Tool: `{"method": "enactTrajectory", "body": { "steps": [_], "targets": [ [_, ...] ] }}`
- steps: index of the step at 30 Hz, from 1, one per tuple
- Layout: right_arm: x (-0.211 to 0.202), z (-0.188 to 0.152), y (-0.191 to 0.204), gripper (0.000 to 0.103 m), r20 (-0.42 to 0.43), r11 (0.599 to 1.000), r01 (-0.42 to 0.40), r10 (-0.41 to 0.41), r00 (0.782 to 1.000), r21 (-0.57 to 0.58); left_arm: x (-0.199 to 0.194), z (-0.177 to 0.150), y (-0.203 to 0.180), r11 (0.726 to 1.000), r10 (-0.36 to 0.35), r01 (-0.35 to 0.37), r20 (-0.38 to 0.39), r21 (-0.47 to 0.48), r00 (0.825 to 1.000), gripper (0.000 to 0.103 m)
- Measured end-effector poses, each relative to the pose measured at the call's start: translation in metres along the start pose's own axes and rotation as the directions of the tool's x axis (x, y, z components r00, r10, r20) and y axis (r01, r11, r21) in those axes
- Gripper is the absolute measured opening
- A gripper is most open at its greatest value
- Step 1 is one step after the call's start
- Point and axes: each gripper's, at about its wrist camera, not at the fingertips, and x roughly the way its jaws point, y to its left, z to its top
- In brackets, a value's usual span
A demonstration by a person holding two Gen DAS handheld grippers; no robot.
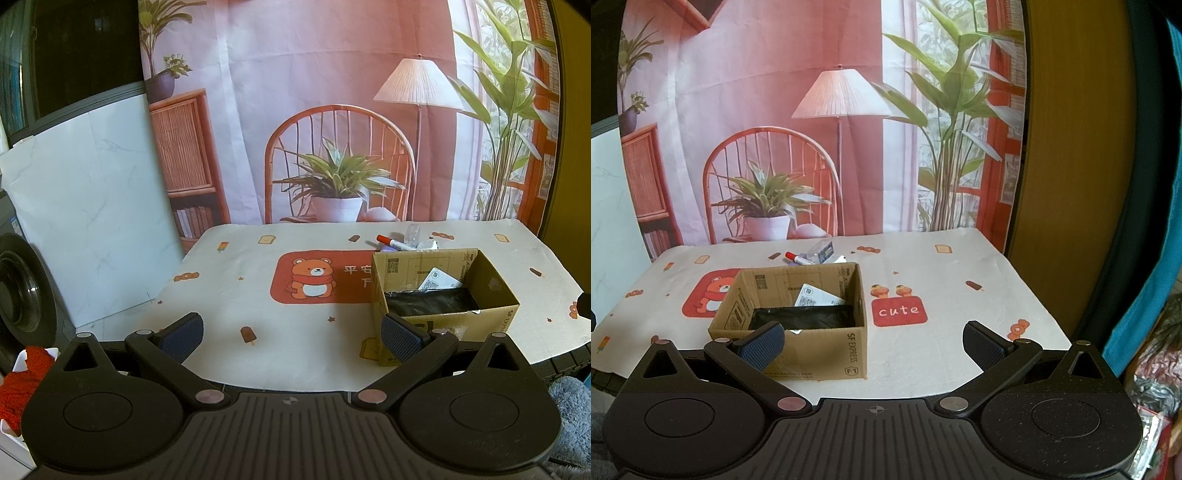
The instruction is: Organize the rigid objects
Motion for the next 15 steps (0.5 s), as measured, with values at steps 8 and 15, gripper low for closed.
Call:
{"method": "enactTrajectory", "body": {
  "steps": [8,15],
  "targets": [
    [0.0015,0.0013,0.0025,0.103,-0.002,1.0,-0.002,0.002,1.0,0.002,-0.0006,0.0003,-0.0007,1.0,-0.004,0.004,-0.003,-0.001,1.0,0.103],
    [0.0011,0.0024,-0.0048,0.103,0.002,1.0,-0.006,0.006,1.0,0.006,0.0016,0.0047,0.0034,1.0,-0.01,0.01,-0.013,-0.005,1.0,0.103]
  ]
}}
